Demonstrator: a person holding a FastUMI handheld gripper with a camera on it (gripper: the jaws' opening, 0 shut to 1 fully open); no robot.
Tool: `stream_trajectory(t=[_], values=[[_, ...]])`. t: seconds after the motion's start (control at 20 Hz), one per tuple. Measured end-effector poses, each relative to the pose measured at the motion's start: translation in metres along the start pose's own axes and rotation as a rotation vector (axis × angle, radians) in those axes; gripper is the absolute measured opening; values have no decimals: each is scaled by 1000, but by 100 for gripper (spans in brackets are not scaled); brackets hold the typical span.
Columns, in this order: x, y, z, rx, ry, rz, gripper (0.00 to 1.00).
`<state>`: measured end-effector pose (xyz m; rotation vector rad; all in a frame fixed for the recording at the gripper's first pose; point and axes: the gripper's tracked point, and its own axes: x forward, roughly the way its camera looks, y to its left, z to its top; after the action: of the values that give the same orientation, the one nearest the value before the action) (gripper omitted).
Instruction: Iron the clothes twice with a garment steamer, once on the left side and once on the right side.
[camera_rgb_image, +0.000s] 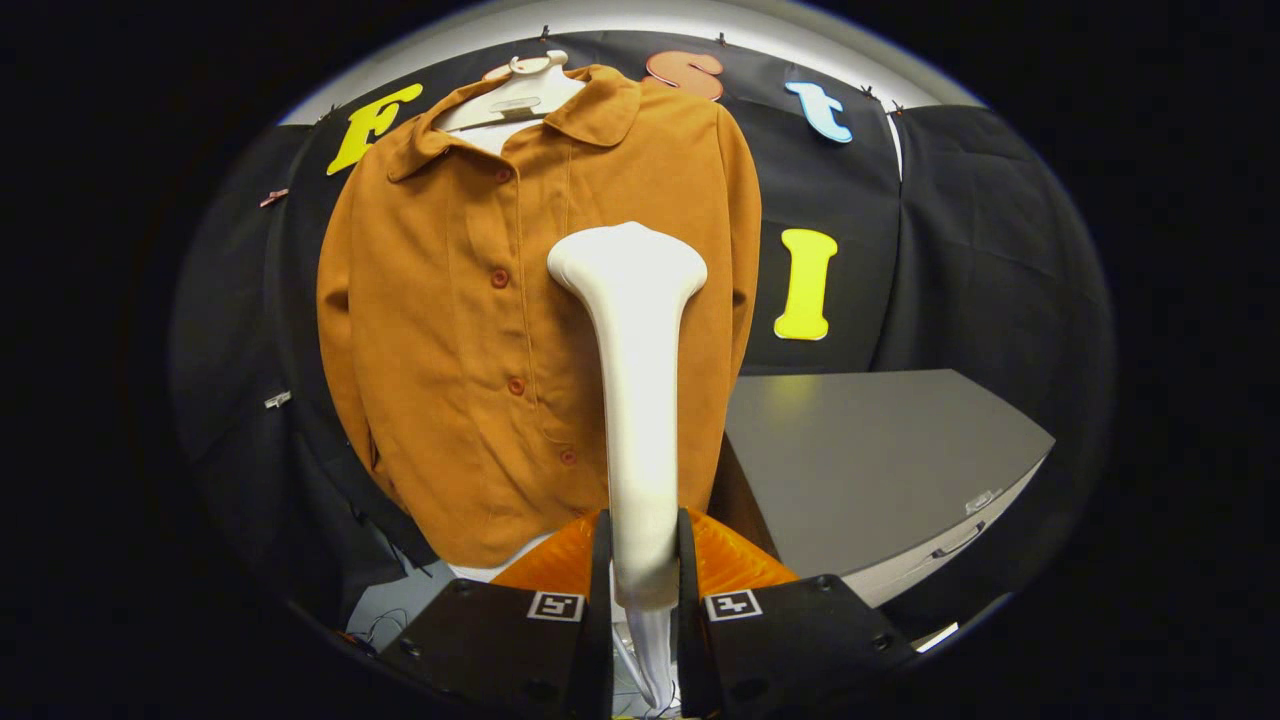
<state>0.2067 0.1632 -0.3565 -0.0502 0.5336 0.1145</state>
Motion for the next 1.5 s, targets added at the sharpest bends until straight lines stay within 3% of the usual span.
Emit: stream_trajectory(t=[0.35, 0.6, 1.15, 1.5], values=[[-21, 6, -41, 63, 72, 1, 29], [-57, 12, -32, 68, 21, 11, 29], [-151, 22, 82, 68, -276, -13, 29], [-187, 62, 147, 24, -428, 2, 29]])
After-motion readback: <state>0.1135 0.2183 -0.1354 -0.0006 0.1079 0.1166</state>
